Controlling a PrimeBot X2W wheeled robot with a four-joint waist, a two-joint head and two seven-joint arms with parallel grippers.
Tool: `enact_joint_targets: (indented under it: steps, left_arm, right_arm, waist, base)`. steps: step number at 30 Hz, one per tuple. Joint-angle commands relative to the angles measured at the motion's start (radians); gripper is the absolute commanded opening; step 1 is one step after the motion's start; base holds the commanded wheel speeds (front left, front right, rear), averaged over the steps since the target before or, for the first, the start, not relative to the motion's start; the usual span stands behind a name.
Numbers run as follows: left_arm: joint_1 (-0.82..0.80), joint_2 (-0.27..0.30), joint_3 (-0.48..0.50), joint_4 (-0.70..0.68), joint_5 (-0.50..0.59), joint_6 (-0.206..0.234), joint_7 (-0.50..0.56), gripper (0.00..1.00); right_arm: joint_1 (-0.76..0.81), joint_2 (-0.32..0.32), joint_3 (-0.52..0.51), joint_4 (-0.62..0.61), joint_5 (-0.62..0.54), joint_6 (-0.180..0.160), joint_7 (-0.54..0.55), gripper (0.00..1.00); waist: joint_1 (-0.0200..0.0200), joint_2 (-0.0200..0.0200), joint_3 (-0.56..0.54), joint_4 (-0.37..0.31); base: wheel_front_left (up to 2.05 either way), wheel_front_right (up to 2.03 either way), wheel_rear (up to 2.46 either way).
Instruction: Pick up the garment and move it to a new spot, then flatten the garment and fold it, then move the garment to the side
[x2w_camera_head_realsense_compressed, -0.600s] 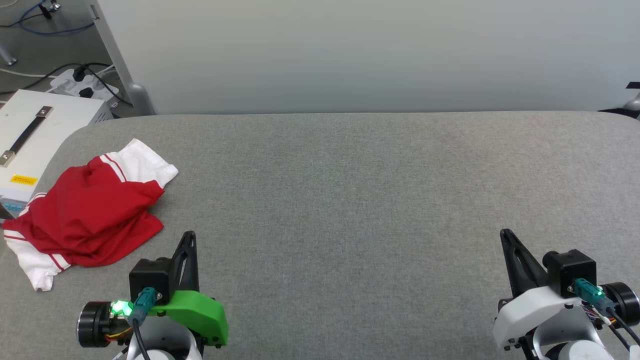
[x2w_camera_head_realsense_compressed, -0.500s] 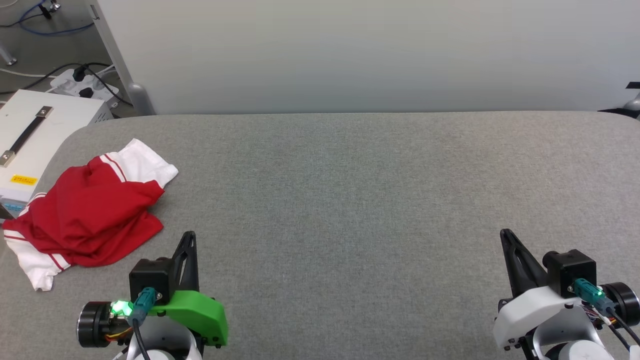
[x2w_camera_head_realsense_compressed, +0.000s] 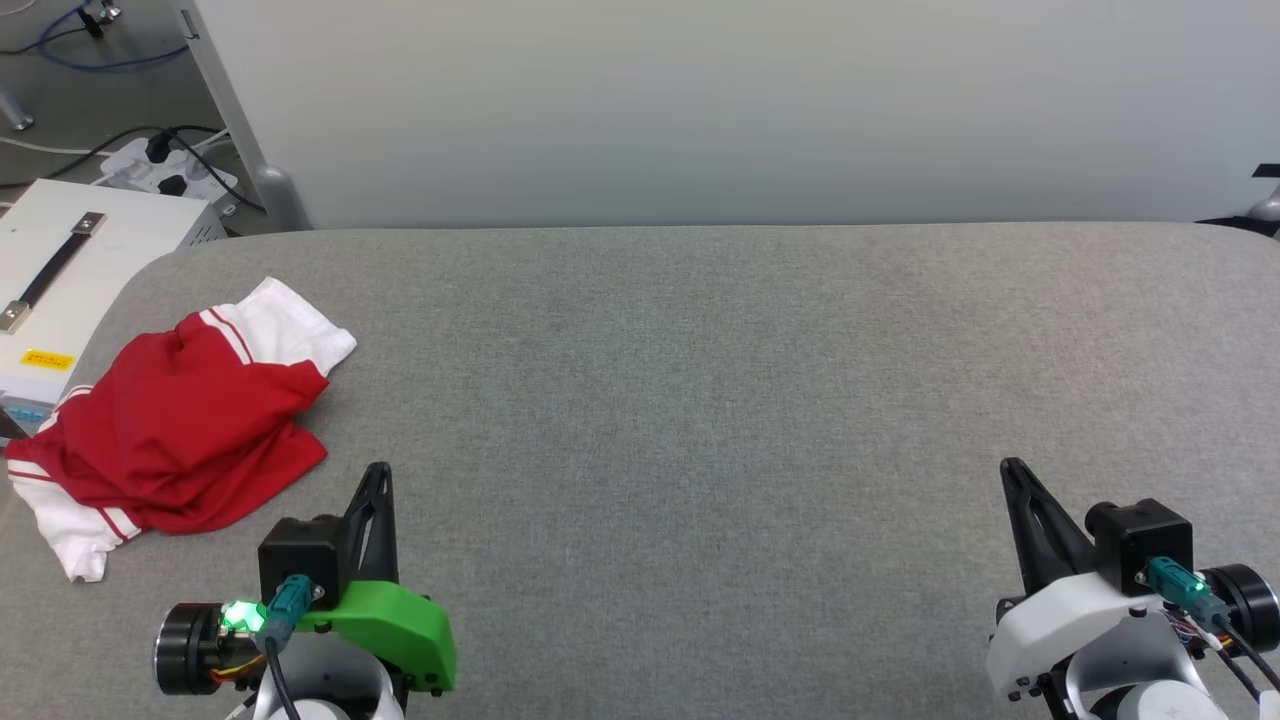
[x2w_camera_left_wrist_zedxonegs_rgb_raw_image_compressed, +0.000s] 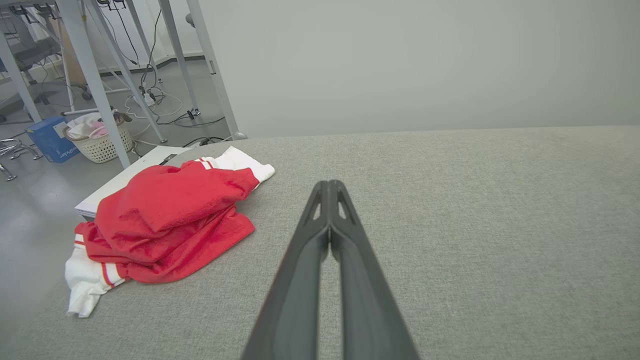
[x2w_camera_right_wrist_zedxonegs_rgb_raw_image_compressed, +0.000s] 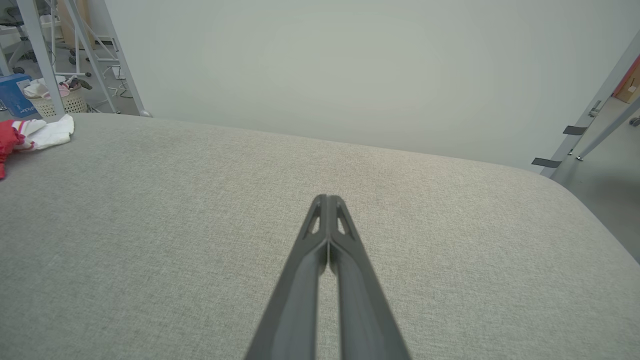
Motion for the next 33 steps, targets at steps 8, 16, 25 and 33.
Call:
enact_joint_targets:
  steps: [8,16,25,33]
  left_arm:
    - [-0.018,-0.005,0.0,-0.002,0.01,0.004,-0.001,0.0]
    - [0.001,0.0,0.0,0.0,-0.001,0.0,0.0,0.0]
    - [0.001,0.0,0.003,-0.004,-0.006,0.011,-0.018,1.0]
    - [0.001,0.0,0.004,-0.007,-0.014,0.017,-0.035,1.0]
  right_arm:
    - [-0.017,-0.001,0.0,0.002,-0.01,-0.001,0.003,0.0]
    - [0.0,0.0,0.0,0.0,0.002,0.0,0.0,0.0]
    - [0.0,0.0,-0.009,-0.008,0.015,0.0,-0.018,1.0]
    - [0.002,0.0,-0.017,-0.013,0.041,0.0,-0.034,1.0]
  waist:
    - [0.0,0.0,0.0,0.0]
    - [0.0,0.0,0.0,0.0]
    - [0.0,0.0,0.002,0.0]
    - [0.0,0.0,0.001,0.0]
  base:
    - [0.0,0.0,0.0]
    - [0.0,0.0,0.0]
    - [0.0,0.0,0.0]
    - [0.0,0.0,0.0]
